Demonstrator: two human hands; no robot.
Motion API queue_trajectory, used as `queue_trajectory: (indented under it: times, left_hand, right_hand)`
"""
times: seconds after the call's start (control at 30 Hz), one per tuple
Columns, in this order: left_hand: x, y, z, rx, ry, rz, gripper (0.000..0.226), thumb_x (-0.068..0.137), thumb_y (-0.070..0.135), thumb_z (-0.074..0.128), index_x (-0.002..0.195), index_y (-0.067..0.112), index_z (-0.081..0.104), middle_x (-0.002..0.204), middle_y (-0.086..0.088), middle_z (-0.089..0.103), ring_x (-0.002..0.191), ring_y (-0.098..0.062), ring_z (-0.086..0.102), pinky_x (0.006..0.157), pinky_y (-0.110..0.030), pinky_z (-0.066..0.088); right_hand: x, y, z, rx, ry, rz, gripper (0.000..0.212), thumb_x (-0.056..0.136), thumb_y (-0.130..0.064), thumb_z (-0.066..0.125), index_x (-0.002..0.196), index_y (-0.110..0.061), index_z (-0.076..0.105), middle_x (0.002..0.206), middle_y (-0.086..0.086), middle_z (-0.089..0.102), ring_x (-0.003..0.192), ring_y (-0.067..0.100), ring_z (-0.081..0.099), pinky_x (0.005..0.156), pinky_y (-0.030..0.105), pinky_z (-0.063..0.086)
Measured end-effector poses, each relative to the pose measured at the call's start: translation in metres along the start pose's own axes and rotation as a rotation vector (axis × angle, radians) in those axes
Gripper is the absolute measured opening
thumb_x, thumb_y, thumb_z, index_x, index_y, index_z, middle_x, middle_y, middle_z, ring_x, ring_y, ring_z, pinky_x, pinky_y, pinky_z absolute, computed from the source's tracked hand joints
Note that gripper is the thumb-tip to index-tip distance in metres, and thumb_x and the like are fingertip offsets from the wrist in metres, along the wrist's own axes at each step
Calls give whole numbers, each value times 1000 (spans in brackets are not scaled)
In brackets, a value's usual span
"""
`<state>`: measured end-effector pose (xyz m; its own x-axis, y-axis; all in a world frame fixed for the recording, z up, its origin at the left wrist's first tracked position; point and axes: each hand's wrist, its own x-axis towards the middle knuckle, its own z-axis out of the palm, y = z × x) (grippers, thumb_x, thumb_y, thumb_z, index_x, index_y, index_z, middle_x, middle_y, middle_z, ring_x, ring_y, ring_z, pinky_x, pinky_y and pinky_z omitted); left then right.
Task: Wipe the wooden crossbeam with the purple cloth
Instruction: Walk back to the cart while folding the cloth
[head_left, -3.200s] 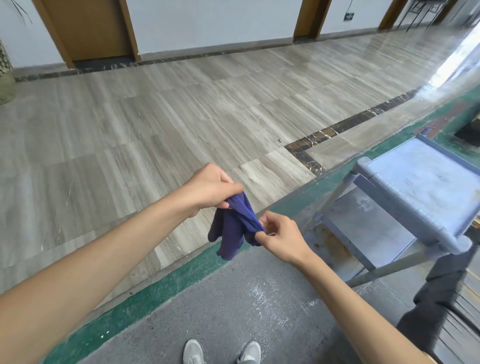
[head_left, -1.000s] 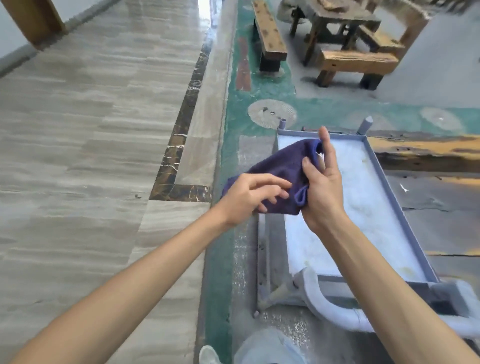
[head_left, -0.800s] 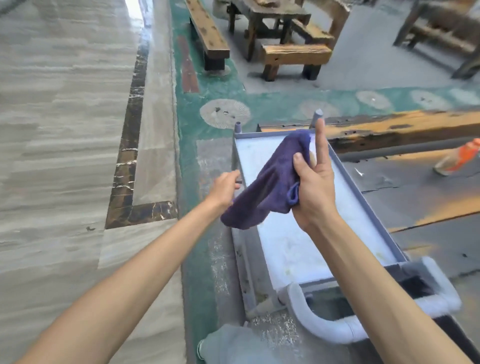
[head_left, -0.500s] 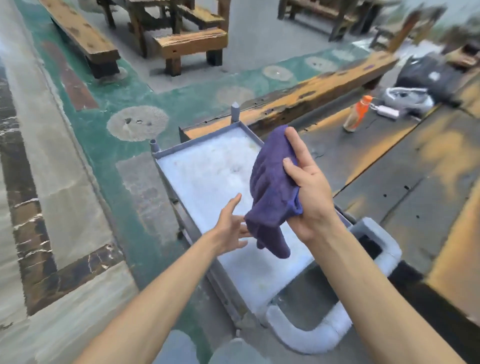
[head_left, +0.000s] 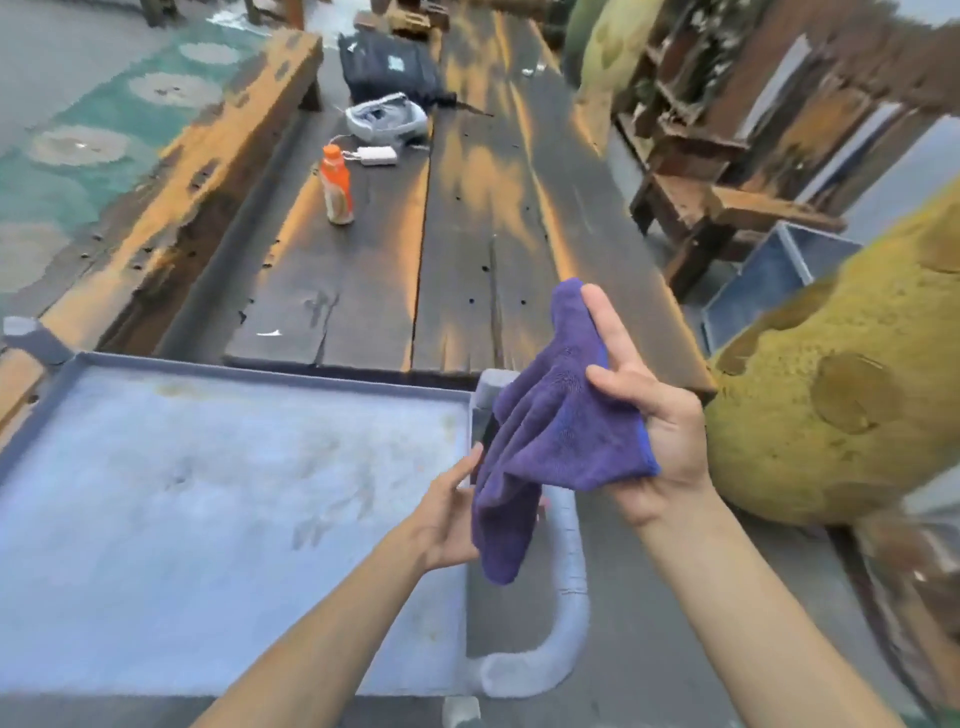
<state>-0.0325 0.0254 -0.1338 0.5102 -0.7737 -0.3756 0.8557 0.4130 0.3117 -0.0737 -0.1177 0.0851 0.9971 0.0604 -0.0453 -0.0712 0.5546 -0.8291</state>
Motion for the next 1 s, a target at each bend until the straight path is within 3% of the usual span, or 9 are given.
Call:
queue_trajectory:
  times: [0.1,0.17,0.27,0.37,0.47,0.67,0.8,0.9,1.0]
  left_hand:
    - [23,-5,-2,282,74,11,29,72,31,83,93,11,78,89,-9,74,80,-22,68,76,-34,49]
    - [29,-6,-4,397,186,80,17,89,28,68,98,14,74,90,-6,73,81,-19,66,73,-31,47]
    - [31,-2,-16,708,530,365,19,102,23,51,97,20,69,90,4,74,80,-8,66,64,-19,50]
    - [28,10,-28,899,639,585,17,104,24,46,95,19,59,87,7,68,75,3,61,64,-8,46]
    - [33,17,-32,1109,653,666,18,105,29,42,94,19,52,82,4,63,70,-1,57,65,-15,46]
    - [58,12,-30,1287,774,667,22,105,31,38,93,15,47,79,-3,62,76,-28,60,70,-42,48]
    - [70,4,-31,1328,869,586,23,104,33,40,94,15,48,78,-4,63,76,-30,61,70,-44,49]
    - [74,-2,-28,1389,919,422,21,102,34,46,113,16,48,87,-8,66,86,-34,65,77,-45,53]
    - [72,-7,-20,1495,876,406,31,100,31,48,127,16,44,105,-4,64,97,-29,65,85,-47,53]
  right_hand:
    - [-11,-10,-18,-27,82,-52,78,80,1,49,153,-24,44,154,1,52,126,26,59,102,35,52]
    - [-25,-14,-39,-40,126,-83,82,79,3,49,156,-24,40,157,3,49,137,26,54,109,38,48]
    - [-50,-13,-88,-99,255,-106,90,75,16,41,156,-24,39,158,-2,47,144,23,47,114,40,43]
    - [-68,-1,-151,-277,556,-55,99,70,32,29,145,-28,53,153,-10,53,137,15,55,97,26,55]
    - [-79,17,-209,-587,737,83,99,70,34,29,130,-37,62,154,-11,49,135,9,54,81,12,54]
    - [-70,76,-265,-710,750,296,96,75,28,29,141,-36,55,120,-30,65,93,-12,69,67,11,53]
    - [-48,118,-280,-729,733,315,90,78,24,30,151,-25,47,145,-7,57,123,2,58,103,22,47]
    - [-38,142,-291,-635,711,379,78,89,23,43,154,-21,41,145,1,51,111,5,62,96,28,48]
    - [-38,161,-290,-474,846,429,51,98,12,52,145,-8,49,133,18,58,98,21,63,97,37,51]
